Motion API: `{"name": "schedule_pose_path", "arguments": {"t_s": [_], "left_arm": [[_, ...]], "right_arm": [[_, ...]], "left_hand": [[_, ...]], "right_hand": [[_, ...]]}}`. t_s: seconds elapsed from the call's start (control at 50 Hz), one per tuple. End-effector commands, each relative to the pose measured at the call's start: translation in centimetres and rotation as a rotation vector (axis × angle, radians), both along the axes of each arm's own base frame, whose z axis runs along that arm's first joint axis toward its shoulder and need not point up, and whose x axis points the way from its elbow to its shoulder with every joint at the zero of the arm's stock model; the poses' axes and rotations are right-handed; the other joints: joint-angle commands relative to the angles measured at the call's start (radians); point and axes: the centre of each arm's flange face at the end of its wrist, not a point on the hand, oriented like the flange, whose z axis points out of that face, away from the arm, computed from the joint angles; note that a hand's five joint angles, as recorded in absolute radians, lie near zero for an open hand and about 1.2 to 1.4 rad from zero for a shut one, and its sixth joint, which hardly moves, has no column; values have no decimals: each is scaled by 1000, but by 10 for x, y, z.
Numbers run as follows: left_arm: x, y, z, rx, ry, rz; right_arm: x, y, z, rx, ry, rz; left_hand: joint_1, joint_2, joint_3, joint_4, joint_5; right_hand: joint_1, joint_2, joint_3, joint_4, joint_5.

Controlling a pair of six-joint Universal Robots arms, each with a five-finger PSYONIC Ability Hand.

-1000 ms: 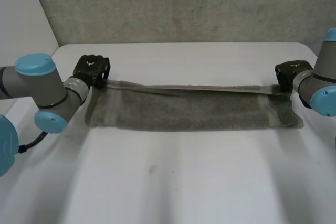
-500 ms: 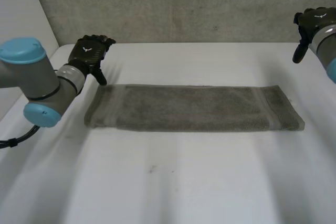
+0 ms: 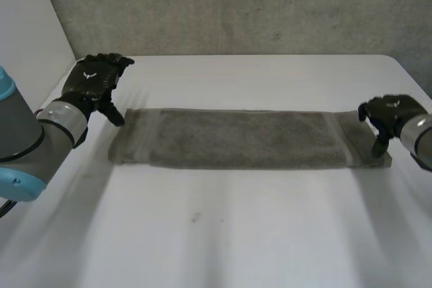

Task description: Fold the towel.

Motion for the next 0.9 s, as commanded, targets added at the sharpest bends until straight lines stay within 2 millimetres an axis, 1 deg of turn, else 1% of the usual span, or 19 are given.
{"name": "schedule_pose_path", "arguments": {"t_s": [0.02, 0.18, 0.28, 0.3, 0.34, 0.46, 0.5, 0.56, 0.6, 0.64, 0.68, 0.72, 0.74, 0.76, 0.78, 0.82, 0.84, 0.88, 0.9], "left_arm": [[2, 3, -9, 41, 47, 7], [1, 6, -12, 45, 51, 3], [2, 5, -13, 47, 51, 8], [2, 6, -13, 50, 52, 8], [2, 6, -13, 51, 52, 8], [3, 8, -16, 59, 50, 6], [2, 8, -16, 59, 50, 5], [2, 9, -16, 62, 49, 4], [1, 10, -16, 63, 49, 2], [1, 10, -17, 65, 49, 2], [2, 10, -17, 66, 49, 4], [2, 11, -18, 67, 47, 2], [3, 11, -18, 69, 47, 4], [3, 11, -17, 64, 48, 4], [3, 11, -17, 64, 48, 4], [3, 11, -16, 58, 49, 5], [3, 11, -16, 58, 49, 5], [3, 11, -16, 60, 49, 5], [3, 12, -17, 63, 48, 5]], "right_arm": [[-8, 8, -31, 22, 27, 12], [-14, -1, -52, -9, 18, 12], [-15, -6, -61, -17, 16, 13], [-16, -9, -62, -26, 20, 6], [-22, -14, -61, -42, 26, -17], [-56, -34, -50, -114, 66, -140], [-88, -45, -48, -120, 133, -224], [-105, -50, -47, -124, 175, -258], [-134, -57, -46, -130, 264, -297], [-141, -59, -43, -139, 295, -301], [-140, -61, -40, -153, 313, -290], [-134, -66, -22, -211, 302, -284], [-134, -66, -22, -212, 302, -284], [-121, -67, -6, -259, 284, -265], [-121, -67, -6, -260, 284, -265], [-76, -62, 27, -362, 213, -183], [-76, -62, 27, -363, 213, -182], [-28, -52, 51, -435, 128, -87], [-28, -52, 51, -435, 127, -87]], "left_hand": [[-2, 9, 7, 7, -29], [-2, 9, 7, 7, -29], [-2, 9, 7, 7, -29], [-2, 9, 7, 7, -29], [-2, 9, 7, 7, -29], [-2, 9, 7, 7, -29], [-2, 9, 7, 7, -29], [-2, 9, 7, 7, -29], [-2, 9, 7, 7, -29], [-2, 9, 7, 7, -29], [-2, 9, 7, 7, -29], [-2, 9, 7, 7, -29], [-2, 9, 7, 7, -29], [-2, 9, 7, 7, -29], [-2, 9, 7, 7, -29], [-2, 9, 7, 7, -29], [-2, 9, 7, 7, -29], [-2, 9, 7, 7, -29], [-2, 9, 7, 7, -29]], "right_hand": [[39, 45, 32, 32, 15], [256, 263, 249, 249, 233], [594, 600, 587, 586, 570], [856, 862, 848, 848, 832], [957, 963, 950, 949, 933], [957, 963, 950, 949, 933], [957, 963, 950, 949, 933], [957, 963, 950, 949, 933], [957, 963, 950, 949, 933], [957, 963, 950, 949, 933], [957, 963, 950, 949, 933], [957, 963, 950, 949, 933], [957, 963, 950, 949, 933], [957, 963, 950, 949, 933], [957, 963, 950, 949, 933], [957, 963, 950, 949, 933], [957, 963, 950, 949, 933], [957, 963, 950, 949, 933], [957, 963, 950, 949, 933]]}}
